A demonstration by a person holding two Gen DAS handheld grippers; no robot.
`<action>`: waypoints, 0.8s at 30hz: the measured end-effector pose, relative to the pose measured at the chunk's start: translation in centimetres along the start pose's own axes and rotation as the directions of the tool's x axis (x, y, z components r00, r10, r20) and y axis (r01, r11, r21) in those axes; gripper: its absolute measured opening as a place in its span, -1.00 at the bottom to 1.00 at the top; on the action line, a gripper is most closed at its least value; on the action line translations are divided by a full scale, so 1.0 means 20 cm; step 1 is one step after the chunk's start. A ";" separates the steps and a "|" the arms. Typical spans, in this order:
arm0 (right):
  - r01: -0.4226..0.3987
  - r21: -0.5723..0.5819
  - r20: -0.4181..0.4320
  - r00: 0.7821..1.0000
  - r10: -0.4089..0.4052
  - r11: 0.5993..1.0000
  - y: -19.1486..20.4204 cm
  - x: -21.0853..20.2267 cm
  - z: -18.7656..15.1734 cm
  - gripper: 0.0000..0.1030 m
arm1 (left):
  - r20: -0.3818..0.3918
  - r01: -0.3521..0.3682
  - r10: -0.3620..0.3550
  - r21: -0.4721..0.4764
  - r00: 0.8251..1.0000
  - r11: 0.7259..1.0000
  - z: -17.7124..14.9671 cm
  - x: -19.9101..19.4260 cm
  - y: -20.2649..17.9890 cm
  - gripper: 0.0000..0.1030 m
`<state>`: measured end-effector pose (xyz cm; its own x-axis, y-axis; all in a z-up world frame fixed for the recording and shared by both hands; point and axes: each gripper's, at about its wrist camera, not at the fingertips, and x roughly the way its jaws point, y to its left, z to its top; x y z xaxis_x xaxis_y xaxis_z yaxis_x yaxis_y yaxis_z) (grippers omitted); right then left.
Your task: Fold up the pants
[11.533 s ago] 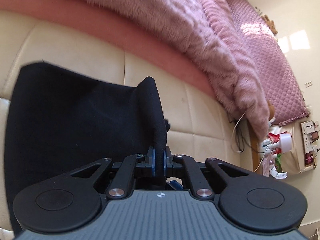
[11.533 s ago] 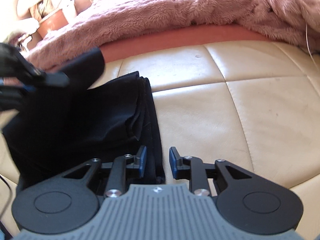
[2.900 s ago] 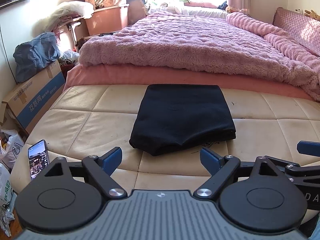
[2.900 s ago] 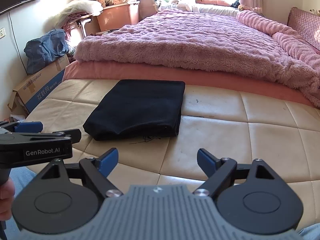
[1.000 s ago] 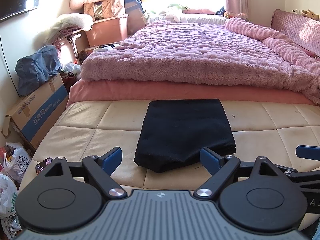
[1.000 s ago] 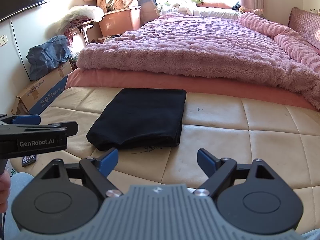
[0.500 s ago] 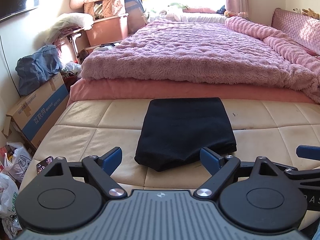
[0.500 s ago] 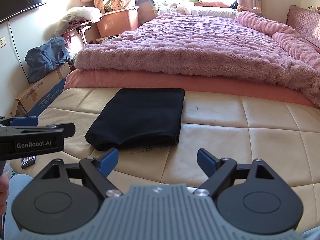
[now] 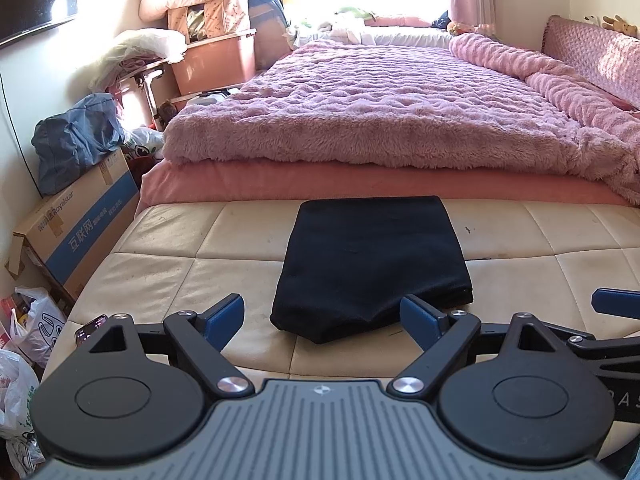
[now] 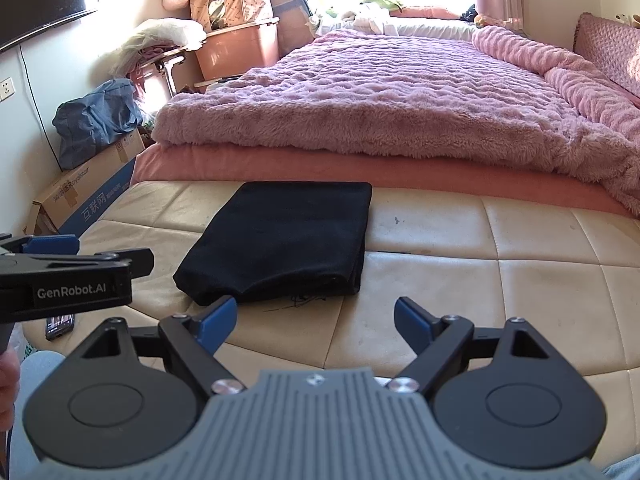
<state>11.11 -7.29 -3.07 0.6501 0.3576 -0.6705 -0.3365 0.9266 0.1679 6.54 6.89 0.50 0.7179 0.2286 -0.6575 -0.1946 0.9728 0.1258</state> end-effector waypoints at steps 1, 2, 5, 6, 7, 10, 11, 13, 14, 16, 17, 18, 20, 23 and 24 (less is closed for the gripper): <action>0.000 0.001 -0.001 1.000 0.000 1.000 0.00 0.00 0.00 0.59 | 0.000 0.001 -0.001 0.001 1.000 1.000 0.00 0.00 0.00 0.99; 0.000 0.002 0.000 1.000 0.000 1.000 0.00 0.00 0.00 0.59 | 0.000 0.003 -0.003 0.001 1.000 1.000 0.00 0.00 0.00 0.99; 0.003 0.005 0.001 1.000 -0.003 1.000 -0.01 0.00 0.00 0.59 | 0.002 0.001 -0.001 0.002 1.000 1.000 0.00 -0.01 0.00 0.99; 0.003 0.007 0.002 1.000 -0.003 1.000 -0.01 0.00 0.00 0.59 | 0.003 0.002 -0.002 0.003 1.000 1.000 0.00 -0.01 0.00 0.99; 0.003 0.008 0.001 1.000 -0.003 1.000 -0.01 0.00 0.00 0.59 | 0.003 0.004 -0.004 0.004 1.000 1.000 0.00 -0.01 -0.01 0.99; 0.002 0.005 0.002 1.000 -0.002 1.000 -0.01 0.00 0.00 0.59 | 0.002 0.005 -0.005 0.004 1.000 1.000 0.00 -0.01 -0.01 0.99; 0.002 0.003 0.003 1.000 -0.002 1.000 -0.01 0.00 0.00 0.59 | 0.002 0.004 -0.004 0.004 1.000 1.000 0.00 -0.01 -0.01 0.99; 0.001 0.003 0.003 1.000 -0.001 1.000 -0.01 0.00 0.00 0.59 | 0.001 0.000 0.000 0.003 1.000 1.000 0.00 -0.01 -0.01 0.99; 0.002 0.003 0.002 1.000 -0.002 1.000 -0.01 0.00 0.00 0.59 | 0.000 -0.002 0.002 0.004 1.000 1.000 0.00 -0.01 -0.01 0.99; 0.002 0.005 0.001 1.000 -0.002 1.000 -0.01 0.00 0.00 0.59 | -0.001 -0.005 0.005 0.008 1.000 1.000 0.00 0.00 -0.01 0.99; 0.000 0.005 0.001 1.000 0.000 1.000 -0.01 0.00 0.00 0.59 | -0.002 -0.003 0.003 0.009 1.000 1.000 0.00 0.00 -0.01 0.99; -0.003 0.005 0.000 1.000 0.003 1.000 -0.01 0.00 0.01 0.59 | -0.003 -0.002 0.002 0.010 1.000 1.000 0.00 0.00 -0.02 0.99; -0.007 0.002 -0.002 1.000 0.007 1.000 -0.01 0.00 0.01 0.59 | -0.004 0.001 -0.001 0.015 1.000 1.000 0.00 0.00 -0.02 0.99; -0.010 -0.002 -0.004 1.000 0.010 1.000 -0.01 0.01 0.01 0.59 | -0.003 0.005 -0.005 0.021 1.000 1.000 0.00 0.00 -0.02 0.99; -0.011 -0.002 -0.006 1.000 0.011 1.000 -0.01 0.01 0.01 0.59 | -0.003 0.005 -0.005 0.023 1.000 1.000 0.00 0.01 -0.03 0.99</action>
<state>11.37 -7.34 -3.12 0.6424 0.3666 -0.6730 -0.3447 0.9225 0.1735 6.75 6.42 0.35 0.7168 0.2238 -0.6604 -0.1758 0.9745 0.1395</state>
